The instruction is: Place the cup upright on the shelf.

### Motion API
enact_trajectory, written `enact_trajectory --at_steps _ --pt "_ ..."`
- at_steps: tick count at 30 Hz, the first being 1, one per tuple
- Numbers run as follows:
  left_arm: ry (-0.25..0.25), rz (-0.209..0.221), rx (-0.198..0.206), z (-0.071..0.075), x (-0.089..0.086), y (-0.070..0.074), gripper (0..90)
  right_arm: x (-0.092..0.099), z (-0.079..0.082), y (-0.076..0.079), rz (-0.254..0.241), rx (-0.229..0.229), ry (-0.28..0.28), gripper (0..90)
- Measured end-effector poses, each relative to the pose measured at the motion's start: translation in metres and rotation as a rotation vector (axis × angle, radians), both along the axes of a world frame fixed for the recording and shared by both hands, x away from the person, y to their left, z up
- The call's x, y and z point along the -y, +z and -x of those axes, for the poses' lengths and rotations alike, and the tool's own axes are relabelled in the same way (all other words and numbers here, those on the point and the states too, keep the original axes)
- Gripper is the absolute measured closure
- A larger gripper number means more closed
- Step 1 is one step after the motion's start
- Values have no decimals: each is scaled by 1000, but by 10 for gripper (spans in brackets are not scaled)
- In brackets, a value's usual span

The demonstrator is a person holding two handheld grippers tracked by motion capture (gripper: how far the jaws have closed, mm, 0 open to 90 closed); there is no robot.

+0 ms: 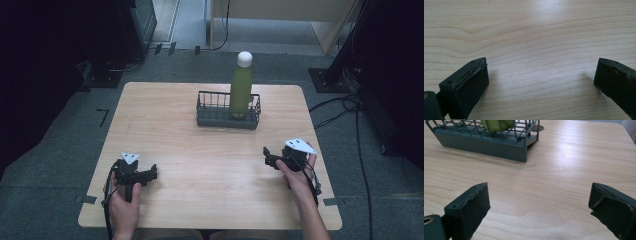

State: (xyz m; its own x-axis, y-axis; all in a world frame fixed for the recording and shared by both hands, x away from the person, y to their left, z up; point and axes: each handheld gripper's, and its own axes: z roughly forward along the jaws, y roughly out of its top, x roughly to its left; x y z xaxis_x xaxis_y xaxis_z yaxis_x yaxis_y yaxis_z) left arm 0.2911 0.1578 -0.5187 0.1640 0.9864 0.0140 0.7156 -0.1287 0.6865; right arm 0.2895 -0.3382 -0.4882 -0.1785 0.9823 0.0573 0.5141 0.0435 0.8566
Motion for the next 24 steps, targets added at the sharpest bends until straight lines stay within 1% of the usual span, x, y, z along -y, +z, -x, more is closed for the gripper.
enact_trajectory --at_steps 7,9,10,11,12,17,21,24 --pt "0 0 0 0 0 0 1 15 14 -7 -4 -12 -23 39" --pt "0 0 0 0 0 0 1 22 23 -8 0 -15 -35 42" --pt "0 0 0 0 0 0 1 22 23 -8 0 -15 -35 42" --pt "0 0 0 0 0 0 1 28 29 -10 -1 -18 -45 44" --pt "0 0 0 0 0 0 1 28 29 -10 -1 -18 -45 44" --pt "0 0 0 0 0 0 1 41 43 -14 -2 -31 -74 49" --pt "0 0 0 0 0 0 1 50 53 -17 1 -40 -92 51" --pt "0 0 0 0 0 0 1 55 61 -20 14 -50 -97 51"
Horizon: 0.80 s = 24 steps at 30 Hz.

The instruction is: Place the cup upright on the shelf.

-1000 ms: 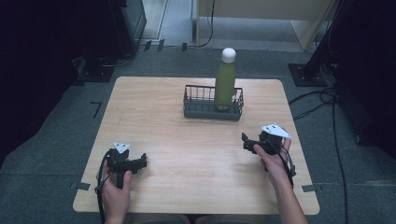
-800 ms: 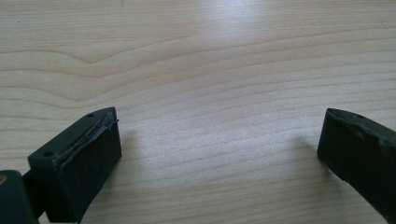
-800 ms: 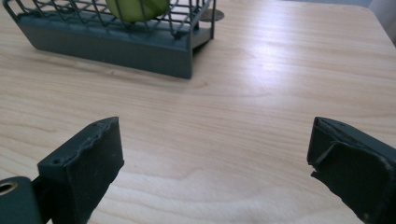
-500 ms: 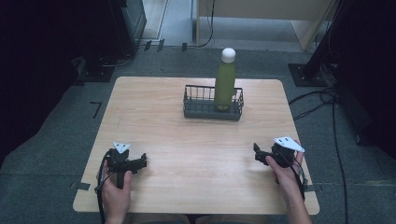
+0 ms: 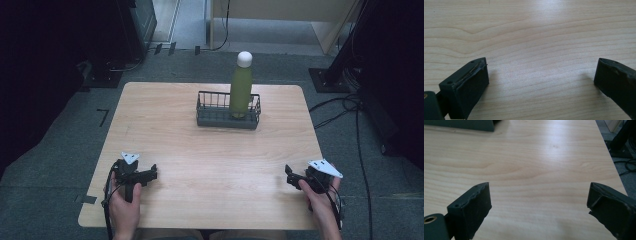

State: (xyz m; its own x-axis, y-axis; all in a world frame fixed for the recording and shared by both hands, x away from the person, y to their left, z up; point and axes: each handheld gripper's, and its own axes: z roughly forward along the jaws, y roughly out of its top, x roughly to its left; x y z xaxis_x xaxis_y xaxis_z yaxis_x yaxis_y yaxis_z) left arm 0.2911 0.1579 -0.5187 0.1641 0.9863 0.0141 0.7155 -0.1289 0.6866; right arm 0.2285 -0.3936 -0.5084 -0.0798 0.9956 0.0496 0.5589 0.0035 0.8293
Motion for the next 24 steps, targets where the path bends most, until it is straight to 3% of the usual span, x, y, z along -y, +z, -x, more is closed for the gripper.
enact_trajectory --at_steps 9,12,17,24 --pt "0 0 0 0 0 0 1 12 15 -15 35 -62 -43 63" --pt "0 0 0 0 0 0 1 12 16 -15 32 -60 -39 68" --pt "0 0 0 0 0 0 1 6 10 -19 38 -169 9 39" --pt "0 0 1 0 0 0 1 5 11 -19 38 -171 -2 35"
